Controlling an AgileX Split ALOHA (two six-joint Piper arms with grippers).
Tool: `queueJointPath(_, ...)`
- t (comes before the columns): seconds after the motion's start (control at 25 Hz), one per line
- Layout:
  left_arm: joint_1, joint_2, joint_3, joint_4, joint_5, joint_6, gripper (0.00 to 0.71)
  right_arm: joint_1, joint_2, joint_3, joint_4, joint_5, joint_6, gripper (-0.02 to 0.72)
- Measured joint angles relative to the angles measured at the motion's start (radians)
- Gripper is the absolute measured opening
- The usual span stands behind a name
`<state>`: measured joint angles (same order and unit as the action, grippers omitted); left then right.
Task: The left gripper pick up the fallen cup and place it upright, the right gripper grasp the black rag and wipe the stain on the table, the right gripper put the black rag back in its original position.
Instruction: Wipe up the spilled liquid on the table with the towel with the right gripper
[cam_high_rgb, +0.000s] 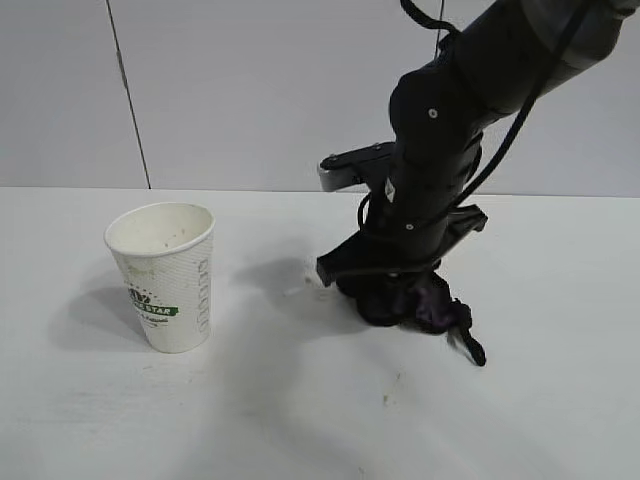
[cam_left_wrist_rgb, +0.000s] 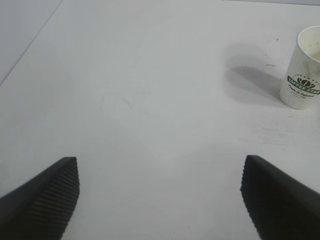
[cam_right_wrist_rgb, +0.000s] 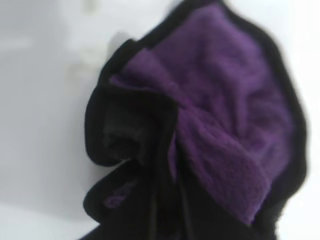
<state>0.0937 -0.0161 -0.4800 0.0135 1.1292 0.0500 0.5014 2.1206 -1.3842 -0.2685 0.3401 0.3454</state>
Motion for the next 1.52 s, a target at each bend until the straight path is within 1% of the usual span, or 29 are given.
queueJointPath(0.32,0.0,0.0,0.0,0.0,0.0,0.0,0.631,0.044,0.108,-0.091,0.065,-0.032,0.002,0.022)
queueJointPath(0.44,0.0,0.0,0.0,0.0,0.0,0.0,0.631,0.05,0.127,-0.118,0.076,-0.036,0.002,0.022)
queueJointPath(0.52,0.0,0.0,0.0,0.0,0.0,0.0,0.631,0.05,0.13,-0.131,0.075,-0.017,-0.003,0.022)
queueJointPath(0.56,0.0,0.0,0.0,0.0,0.0,0.0,0.631,0.05,0.13,-0.135,0.067,0.003,-0.015,0.022)
queueJointPath(0.68,0.0,0.0,0.0,0.0,0.0,0.0,0.631,0.044,0.13,-0.141,-0.009,0.07,-0.049,0.022)
queueJointPath(0.76,0.0,0.0,0.0,0.0,0.0,0.0,0.631,0.029,0.125,-0.142,-0.064,0.12,-0.054,0.022)
queueJointPath(0.92,0.0,0.0,0.0,0.0,0.0,0.0,0.631,-0.03,0.107,-0.142,-0.166,0.246,-0.055,0.022)
queueJointPath(1.0,0.0,0.0,0.0,0.0,0.0,0.0,0.631,-0.063,0.102,-0.142,-0.201,0.311,-0.055,0.022)
queueJointPath(1.04,0.0,0.0,0.0,0.0,0.0,0.0,0.631,-0.075,0.101,-0.142,-0.209,0.34,-0.055,0.022)
queueJointPath(1.12,0.0,0.0,0.0,0.0,0.0,0.0,0.631,-0.092,0.1,-0.142,-0.202,0.384,-0.06,0.022)
queueJointPath(1.16,0.0,0.0,0.0,0.0,0.0,0.0,0.631,-0.093,0.097,-0.142,-0.188,0.406,-0.072,0.022)
queueJointPath(1.4,0.0,0.0,0.0,0.0,0.0,0.0,0.631,-0.093,0.072,-0.142,-0.059,0.528,-0.217,0.022)
queueJointPath(1.52,0.0,0.0,0.0,0.0,0.0,0.0,0.631,-0.093,0.051,-0.142,-0.033,0.594,-0.253,0.022)
